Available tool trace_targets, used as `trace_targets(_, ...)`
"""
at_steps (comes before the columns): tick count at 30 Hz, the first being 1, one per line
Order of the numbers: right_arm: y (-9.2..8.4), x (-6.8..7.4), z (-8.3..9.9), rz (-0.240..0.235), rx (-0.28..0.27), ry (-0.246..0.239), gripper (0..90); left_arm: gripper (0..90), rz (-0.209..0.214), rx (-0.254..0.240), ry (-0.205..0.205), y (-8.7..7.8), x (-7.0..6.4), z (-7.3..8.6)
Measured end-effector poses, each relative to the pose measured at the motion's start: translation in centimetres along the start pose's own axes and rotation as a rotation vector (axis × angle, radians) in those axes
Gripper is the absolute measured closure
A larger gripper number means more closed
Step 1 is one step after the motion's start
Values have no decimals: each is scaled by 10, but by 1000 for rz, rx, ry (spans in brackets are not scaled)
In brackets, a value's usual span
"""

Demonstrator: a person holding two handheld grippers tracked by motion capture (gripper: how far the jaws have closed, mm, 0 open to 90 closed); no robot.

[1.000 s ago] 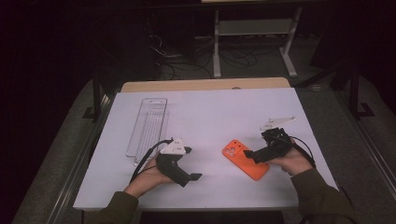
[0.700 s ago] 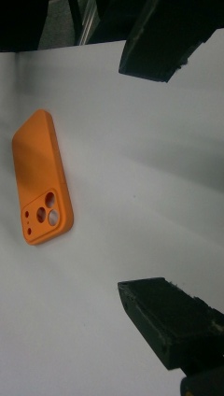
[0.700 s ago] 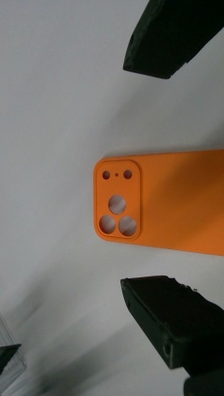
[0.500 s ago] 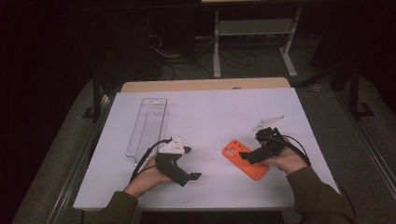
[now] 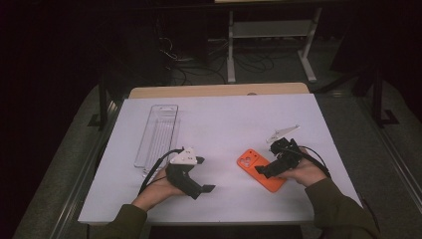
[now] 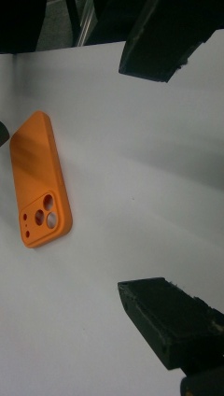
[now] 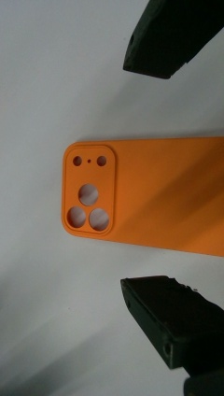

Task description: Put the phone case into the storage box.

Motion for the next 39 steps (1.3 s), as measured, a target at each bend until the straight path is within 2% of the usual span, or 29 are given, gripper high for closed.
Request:
trace_targets(3, 2, 1, 1, 0, 21, 11, 0, 0, 0, 1, 2, 0, 0, 0)
trace_targets(8, 5, 2, 4, 3, 48, -3, 0, 0, 1, 0, 3, 0, 0, 0)
trace_targets(18, 10, 6, 10, -23, 88, 36, 0, 0, 2, 0, 5, 1, -1, 0)
trace_targets(22, 11, 8, 12, -16, 83, 20, 0, 0, 3, 1, 3, 1, -1, 0)
trace_targets(26, 14, 11, 15, -19, 99, 28, 0, 0, 3, 4, 11, 1, -1, 0)
trace_targets(27, 15, 11, 15, -19, 100, 16, 0, 0, 3, 3, 9, 1, -1, 0)
trace_targets(39, 25, 15, 21, -19, 151, 4, 0, 0, 3, 6, -2, 1, -2, 1)
Point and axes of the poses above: each handheld gripper's, and its own axes: y roughly forward along the jaws, z roughly out of its underside, x roughly to its left, the point moved 4 cm from there along y, roughly forward along the jaws, and after that the axes turned 13 degrees about -y, right-handed, at the moved point
